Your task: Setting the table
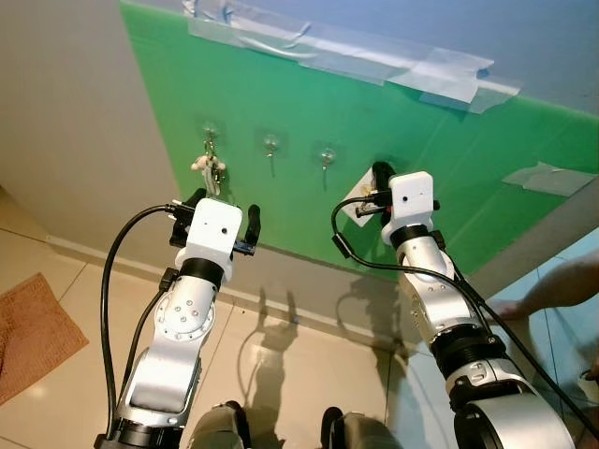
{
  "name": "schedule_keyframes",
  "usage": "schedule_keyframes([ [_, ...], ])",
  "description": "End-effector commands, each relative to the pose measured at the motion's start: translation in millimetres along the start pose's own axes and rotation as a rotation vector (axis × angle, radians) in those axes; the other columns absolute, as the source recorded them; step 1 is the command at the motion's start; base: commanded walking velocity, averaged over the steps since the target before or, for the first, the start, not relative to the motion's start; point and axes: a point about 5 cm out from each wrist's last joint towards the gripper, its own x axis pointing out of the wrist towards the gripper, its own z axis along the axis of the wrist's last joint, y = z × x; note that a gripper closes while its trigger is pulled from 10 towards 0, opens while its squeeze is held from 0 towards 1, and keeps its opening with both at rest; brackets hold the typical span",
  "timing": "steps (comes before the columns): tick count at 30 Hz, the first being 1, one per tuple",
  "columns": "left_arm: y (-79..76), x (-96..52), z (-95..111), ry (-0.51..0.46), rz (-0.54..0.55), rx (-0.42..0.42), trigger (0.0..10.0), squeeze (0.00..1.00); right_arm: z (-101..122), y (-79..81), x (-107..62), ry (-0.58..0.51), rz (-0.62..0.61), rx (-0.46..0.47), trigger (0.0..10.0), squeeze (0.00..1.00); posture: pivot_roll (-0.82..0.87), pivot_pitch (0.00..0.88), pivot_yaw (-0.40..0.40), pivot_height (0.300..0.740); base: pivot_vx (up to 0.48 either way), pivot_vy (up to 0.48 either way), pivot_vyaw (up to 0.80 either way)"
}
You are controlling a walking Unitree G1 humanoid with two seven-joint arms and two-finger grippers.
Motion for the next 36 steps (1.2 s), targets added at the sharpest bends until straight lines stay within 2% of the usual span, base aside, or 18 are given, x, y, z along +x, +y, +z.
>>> schedule_keyframes([
  [1,-1.1,0.1,3,-0.016,-0.006,0.011,10.0,0.00,-2,-13.5,0.7,0.027,-0.053,0.026,10.0,0.00,0.03,0.160,-0.067,0.740,0.000,0.000,0.00],
  [7,-1.1,0.4,3,-0.017,-0.006,0.012,10.0,0.00,1,-11.5,2.3,0.017,-0.023,0.011,10.0,0.00,0.03,0.158,-0.067,0.740,0.000,0.000,0.00],
  [10,-0.7,0.1,3,-0.017,-0.004,0.014,10.0,0.00,2,-5.9,0.0,-0.006,0.028,-0.041,10.0,0.00,0.03,0.156,-0.068,0.740,0.000,0.000,0.00],
  [12,-0.1,-0.4,3,-0.017,-0.002,0.016,10.0,0.00,2,4.1,-7.4,-0.042,0.108,-0.123,10.0,0.00,0.04,0.154,-0.068,0.740,0.000,0.000,0.00],
  [15,0.0,-0.4,3,-0.017,-0.002,0.016,10.0,0.00,1,5.2,-11.1,-0.042,0.112,-0.123,10.0,0.00,0.04,0.149,-0.072,0.740,0.000,0.000,0.00],
  [21,-0.4,-0.3,3,-0.017,-0.003,0.016,10.0,0.00,0,-1.7,-19.4,-0.042,0.070,-0.114,10.0,0.00,0.04,0.149,-0.072,0.740,0.000,0.000,0.00],
  [29,-2.2,0.9,2,-0.020,-0.013,0.015,10.0,0.00,-6,-21.9,-36.2,-0.005,0.004,-0.145,10.0,0.00,0.02,0.141,-0.074,0.740,0.000,0.000,0.00],
  [36,-2.6,1.6,3,-0.021,-0.018,0.014,10.0,0.00,-4,-29.0,-31.2,0.013,-0.024,-0.136,10.0,0.00,0.01,0.143,-0.071,0.740,0.000,0.000,0.00],
])
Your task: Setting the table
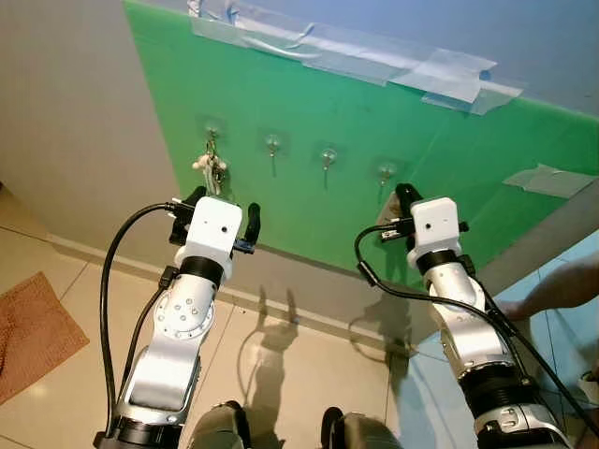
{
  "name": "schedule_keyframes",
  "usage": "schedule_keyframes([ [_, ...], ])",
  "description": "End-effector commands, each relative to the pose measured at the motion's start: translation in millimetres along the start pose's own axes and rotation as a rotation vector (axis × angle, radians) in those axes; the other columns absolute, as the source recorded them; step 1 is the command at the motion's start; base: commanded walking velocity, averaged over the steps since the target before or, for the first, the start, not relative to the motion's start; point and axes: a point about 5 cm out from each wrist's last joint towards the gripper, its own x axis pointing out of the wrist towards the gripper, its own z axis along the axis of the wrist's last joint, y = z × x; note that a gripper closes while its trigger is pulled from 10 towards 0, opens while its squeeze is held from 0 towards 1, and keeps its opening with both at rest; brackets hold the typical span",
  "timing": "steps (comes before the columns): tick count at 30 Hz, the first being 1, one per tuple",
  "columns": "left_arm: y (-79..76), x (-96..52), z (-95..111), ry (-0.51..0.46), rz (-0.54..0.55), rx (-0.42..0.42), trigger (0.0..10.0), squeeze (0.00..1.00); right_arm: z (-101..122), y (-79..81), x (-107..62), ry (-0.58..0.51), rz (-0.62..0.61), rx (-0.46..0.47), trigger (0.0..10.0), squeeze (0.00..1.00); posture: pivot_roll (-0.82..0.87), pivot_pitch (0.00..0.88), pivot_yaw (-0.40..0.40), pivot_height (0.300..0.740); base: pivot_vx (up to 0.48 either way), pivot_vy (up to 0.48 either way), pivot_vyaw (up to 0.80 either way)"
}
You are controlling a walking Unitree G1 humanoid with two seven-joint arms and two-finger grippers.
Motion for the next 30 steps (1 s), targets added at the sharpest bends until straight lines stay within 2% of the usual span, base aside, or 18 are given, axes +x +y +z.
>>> schedule_keyframes([
  [1,-3.6,-0.4,0,-0.005,-0.017,0.007,10.0,0.00,6,-6.2,4.7,-0.009,-0.024,0.001,10.0,0.00,0.01,0.143,-0.071,0.740,0.000,0.000,0.00],
  [4,-3.1,0.3,0,-0.006,-0.015,0.008,10.0,0.00,10,-1.4,12.5,-0.015,-0.005,0.002,10.0,0.00,0.02,0.148,-0.068,0.740,0.000,0.000,0.00],
  [11,-2.4,-1.2,0,-0.003,-0.007,0.008,10.0,0.00,12,4.9,19.2,-0.007,0.029,-0.007,10.0,0.00,0.03,0.151,-0.073,0.740,0.000,0.000,0.00],
  [15,-1.9,-1.9,-1,-0.001,0.000,0.007,10.0,0.00,15,14.9,24.0,-0.012,0.075,-0.022,10.0,0.00,0.03,0.155,-0.076,0.740,0.000,0.000,0.00],
  [24,-2.0,-2.5,-1,0.001,0.000,0.006,10.0,0.00,4,33.8,18.9,0.026,0.163,-0.032,10.0,0.00,0.03,0.161,-0.076,0.740,0.000,0.000,0.00],
  [30,-2.2,-3.1,-1,0.003,-0.003,0.006,10.0,0.00,-1,35.5,15.3,0.048,0.178,-0.030,10.0,0.00,0.03,0.163,-0.075,0.740,0.000,0.000,0.00],
])
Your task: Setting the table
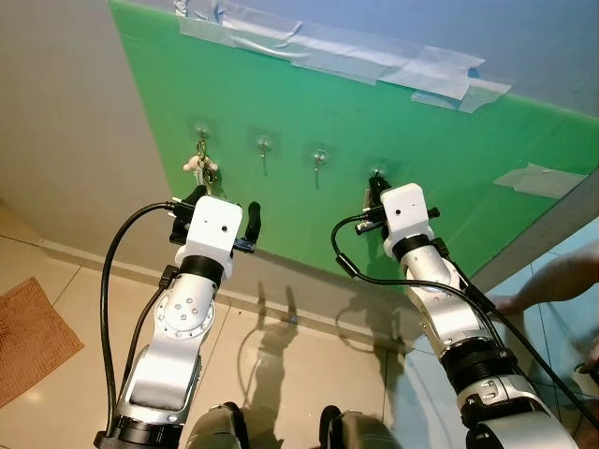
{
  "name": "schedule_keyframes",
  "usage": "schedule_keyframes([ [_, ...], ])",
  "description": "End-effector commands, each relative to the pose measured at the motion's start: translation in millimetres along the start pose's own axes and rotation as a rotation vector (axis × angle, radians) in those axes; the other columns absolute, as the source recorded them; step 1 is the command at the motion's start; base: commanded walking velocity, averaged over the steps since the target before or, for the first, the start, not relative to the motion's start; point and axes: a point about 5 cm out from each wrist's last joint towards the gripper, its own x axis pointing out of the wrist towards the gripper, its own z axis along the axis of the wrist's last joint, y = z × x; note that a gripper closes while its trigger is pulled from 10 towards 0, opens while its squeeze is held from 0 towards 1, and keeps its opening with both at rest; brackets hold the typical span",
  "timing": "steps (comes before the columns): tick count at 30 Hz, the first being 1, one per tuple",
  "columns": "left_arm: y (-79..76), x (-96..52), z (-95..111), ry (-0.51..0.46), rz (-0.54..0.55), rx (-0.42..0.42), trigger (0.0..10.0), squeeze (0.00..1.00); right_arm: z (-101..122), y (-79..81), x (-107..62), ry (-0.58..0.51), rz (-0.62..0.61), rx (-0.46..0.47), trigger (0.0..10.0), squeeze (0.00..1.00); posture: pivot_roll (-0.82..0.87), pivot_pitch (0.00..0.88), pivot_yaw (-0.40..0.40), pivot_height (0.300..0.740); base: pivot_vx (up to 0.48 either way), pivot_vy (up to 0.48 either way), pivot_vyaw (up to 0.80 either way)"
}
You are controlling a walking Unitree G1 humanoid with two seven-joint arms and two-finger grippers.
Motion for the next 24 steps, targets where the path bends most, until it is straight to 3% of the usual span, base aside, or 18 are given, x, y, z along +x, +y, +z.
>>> schedule_keyframes([
  [1,-2.2,-2.5,0,-0.001,-0.006,0.009,10.0,0.00,-9,7.5,-5.0,0.034,0.048,-0.004,10.0,0.00,0.03,0.164,-0.075,0.740,0.000,0.000,0.00],
  [10,-3.0,-2.6,-1,0.000,-0.009,0.009,10.0,0.00,-13,5.5,-7.8,0.047,0.046,-0.006,10.0,0.00,0.03,0.165,-0.075,0.740,0.000,0.000,0.00],
  [17,-2.9,-3.0,-1,0.001,-0.010,0.009,10.0,0.00,-1,-4.3,-7.0,-0.040,-0.032,-0.068,10.0,0.00,0.03,0.165,-0.074,0.740,0.000,0.000,0.00],
  [24,-3.2,-2.8,-1,0.000,-0.012,0.009,10.0,0.00,1,-7.6,-6.4,-0.055,-0.050,-0.077,10.0,0.00,0.03,0.162,-0.073,0.740,0.000,0.000,0.00],
])
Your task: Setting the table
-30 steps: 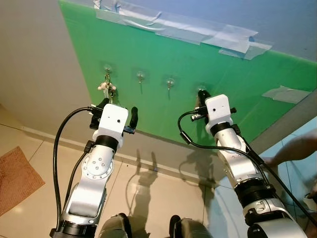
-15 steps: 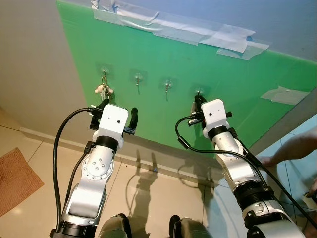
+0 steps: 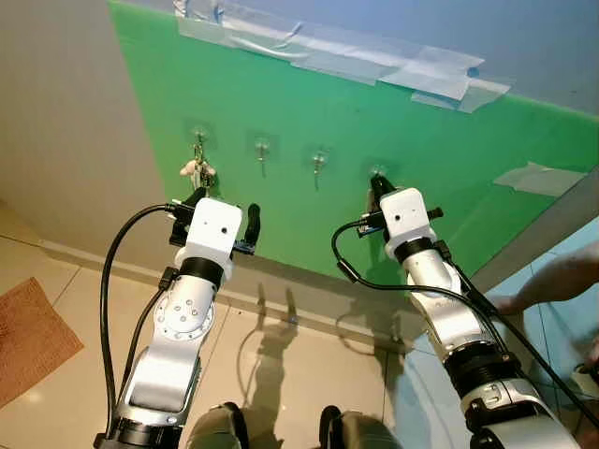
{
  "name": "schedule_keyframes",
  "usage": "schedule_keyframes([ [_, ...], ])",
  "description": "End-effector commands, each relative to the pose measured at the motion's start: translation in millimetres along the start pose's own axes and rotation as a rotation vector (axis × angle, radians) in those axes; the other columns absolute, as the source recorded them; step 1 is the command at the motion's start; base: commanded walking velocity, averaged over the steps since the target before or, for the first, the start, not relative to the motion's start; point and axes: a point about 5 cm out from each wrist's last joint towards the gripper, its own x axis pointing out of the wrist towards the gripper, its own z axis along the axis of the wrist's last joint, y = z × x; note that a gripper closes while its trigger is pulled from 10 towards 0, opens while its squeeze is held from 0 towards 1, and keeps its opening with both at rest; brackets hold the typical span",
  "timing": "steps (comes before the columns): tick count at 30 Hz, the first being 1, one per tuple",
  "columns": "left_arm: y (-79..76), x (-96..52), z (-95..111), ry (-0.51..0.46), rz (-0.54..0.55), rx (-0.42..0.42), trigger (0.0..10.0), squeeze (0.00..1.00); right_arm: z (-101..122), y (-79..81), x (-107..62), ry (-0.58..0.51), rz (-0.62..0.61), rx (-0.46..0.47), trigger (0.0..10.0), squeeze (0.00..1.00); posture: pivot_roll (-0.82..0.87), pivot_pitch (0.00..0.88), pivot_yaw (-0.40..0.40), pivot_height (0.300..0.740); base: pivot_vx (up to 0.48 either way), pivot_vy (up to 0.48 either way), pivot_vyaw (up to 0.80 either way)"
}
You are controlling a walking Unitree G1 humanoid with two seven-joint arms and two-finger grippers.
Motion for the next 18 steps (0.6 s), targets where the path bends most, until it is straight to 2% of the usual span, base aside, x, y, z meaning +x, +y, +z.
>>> schedule_keyframes([
  [1,-2.9,-2.0,0.3,-0.005,-0.011,0.009,10.0,0.00,0.1,-3.7,-2.3,-0.013,-0.010,-0.016,10.0,0.00,0.03,0.162,-0.073,0.740,0.000,0.000,0.00],
  [18,-4.4,-2.1,0.6,-0.007,-0.014,0.009,10.0,0.00,8.2,-9.4,0.5,-0.073,-0.066,-0.028,10.0,0.00,0.02,0.157,-0.073,0.740,0.000,0.000,0.00],
])
